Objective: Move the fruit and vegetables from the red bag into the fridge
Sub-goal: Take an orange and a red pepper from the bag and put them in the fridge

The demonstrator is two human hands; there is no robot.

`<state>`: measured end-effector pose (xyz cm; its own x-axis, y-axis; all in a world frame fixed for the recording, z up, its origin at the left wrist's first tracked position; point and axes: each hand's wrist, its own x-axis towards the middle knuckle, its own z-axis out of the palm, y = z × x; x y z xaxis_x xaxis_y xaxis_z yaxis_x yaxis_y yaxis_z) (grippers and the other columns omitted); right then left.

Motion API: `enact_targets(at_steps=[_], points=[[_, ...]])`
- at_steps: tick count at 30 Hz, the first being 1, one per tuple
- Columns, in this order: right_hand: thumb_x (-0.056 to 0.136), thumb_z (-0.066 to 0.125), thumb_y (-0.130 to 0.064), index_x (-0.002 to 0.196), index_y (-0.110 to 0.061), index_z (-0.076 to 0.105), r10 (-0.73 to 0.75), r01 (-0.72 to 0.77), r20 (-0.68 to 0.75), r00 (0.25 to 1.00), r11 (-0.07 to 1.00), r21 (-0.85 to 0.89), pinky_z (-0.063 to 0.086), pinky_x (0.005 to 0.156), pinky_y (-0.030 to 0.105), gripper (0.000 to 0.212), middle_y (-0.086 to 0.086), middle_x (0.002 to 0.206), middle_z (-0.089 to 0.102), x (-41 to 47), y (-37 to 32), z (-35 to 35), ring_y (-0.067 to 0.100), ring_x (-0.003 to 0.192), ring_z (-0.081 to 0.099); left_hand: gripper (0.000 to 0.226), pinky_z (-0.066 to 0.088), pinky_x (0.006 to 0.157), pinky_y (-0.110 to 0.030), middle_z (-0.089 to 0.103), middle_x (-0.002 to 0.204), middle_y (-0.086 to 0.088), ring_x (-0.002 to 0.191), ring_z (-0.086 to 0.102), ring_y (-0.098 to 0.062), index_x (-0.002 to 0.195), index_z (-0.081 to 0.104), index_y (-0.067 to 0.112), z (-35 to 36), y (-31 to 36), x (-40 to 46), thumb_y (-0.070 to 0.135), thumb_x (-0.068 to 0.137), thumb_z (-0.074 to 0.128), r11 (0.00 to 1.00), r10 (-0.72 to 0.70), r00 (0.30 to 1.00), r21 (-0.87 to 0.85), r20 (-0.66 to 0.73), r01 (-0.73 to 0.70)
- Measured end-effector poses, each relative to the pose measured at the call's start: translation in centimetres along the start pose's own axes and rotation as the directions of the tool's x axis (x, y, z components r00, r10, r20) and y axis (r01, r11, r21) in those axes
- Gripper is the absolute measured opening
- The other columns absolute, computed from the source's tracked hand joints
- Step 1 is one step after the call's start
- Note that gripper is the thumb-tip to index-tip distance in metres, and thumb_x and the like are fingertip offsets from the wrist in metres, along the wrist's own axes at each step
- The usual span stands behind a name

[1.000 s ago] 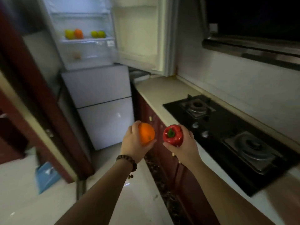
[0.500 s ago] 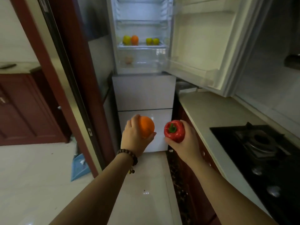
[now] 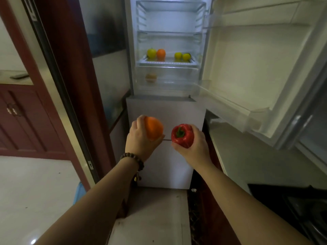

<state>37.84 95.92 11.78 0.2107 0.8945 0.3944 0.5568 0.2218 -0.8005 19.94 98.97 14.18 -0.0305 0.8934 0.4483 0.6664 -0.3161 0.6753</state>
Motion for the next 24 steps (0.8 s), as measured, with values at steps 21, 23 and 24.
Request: enact_targets(at_steps=[21, 23, 24], points=[[0.064, 0.081, -0.045, 0.134, -0.023, 0.039, -0.133, 0.124, -0.124, 0.983, 0.990, -0.073, 0.038, 0.084, 0.020, 0.084, 0.004, 0.129, 0.046, 29.8, 0.0, 13.2, 0.018, 0.114, 0.048, 0.090, 0.049, 0.091, -0.048, 0.033, 0.141, -0.005, 0.118, 0.047, -0.028, 0.139, 0.022, 0.026, 4.3, -9.2, 30.0, 0.046, 0.070, 0.076, 0.994, 0.060, 0.998, -0.084, -0.034, -0.063], [0.064, 0.081, -0.046, 0.134, -0.023, 0.039, -0.143, 0.130, -0.161, 0.976, 0.987, -0.093, 0.036, 0.084, 0.019, 0.084, 0.003, 0.128, 0.046, 32.7, -0.6, 14.3, 0.014, 0.113, 0.046, 0.088, 0.049, 0.090, -0.044, 0.033, 0.141, -0.005, 0.117, 0.048, -0.025, 0.138, 0.022, 0.026, 4.4, -9.5, 33.0, 0.044, 0.071, 0.076, 0.989, 0.097, 0.995, -0.111, -0.026, -0.100], [0.064, 0.082, -0.046, 0.134, -0.023, 0.039, -0.147, 0.131, -0.179, 0.973, 0.987, -0.098, 0.036, 0.084, 0.020, 0.085, 0.003, 0.128, 0.046, 33.9, -0.9, 14.7, 0.012, 0.111, 0.045, 0.087, 0.049, 0.089, -0.042, 0.033, 0.140, -0.004, 0.116, 0.048, -0.024, 0.138, 0.023, 0.026, 4.6, -9.5, 34.5, 0.043, 0.071, 0.076, 0.984, 0.113, 0.993, -0.132, -0.029, -0.116]])
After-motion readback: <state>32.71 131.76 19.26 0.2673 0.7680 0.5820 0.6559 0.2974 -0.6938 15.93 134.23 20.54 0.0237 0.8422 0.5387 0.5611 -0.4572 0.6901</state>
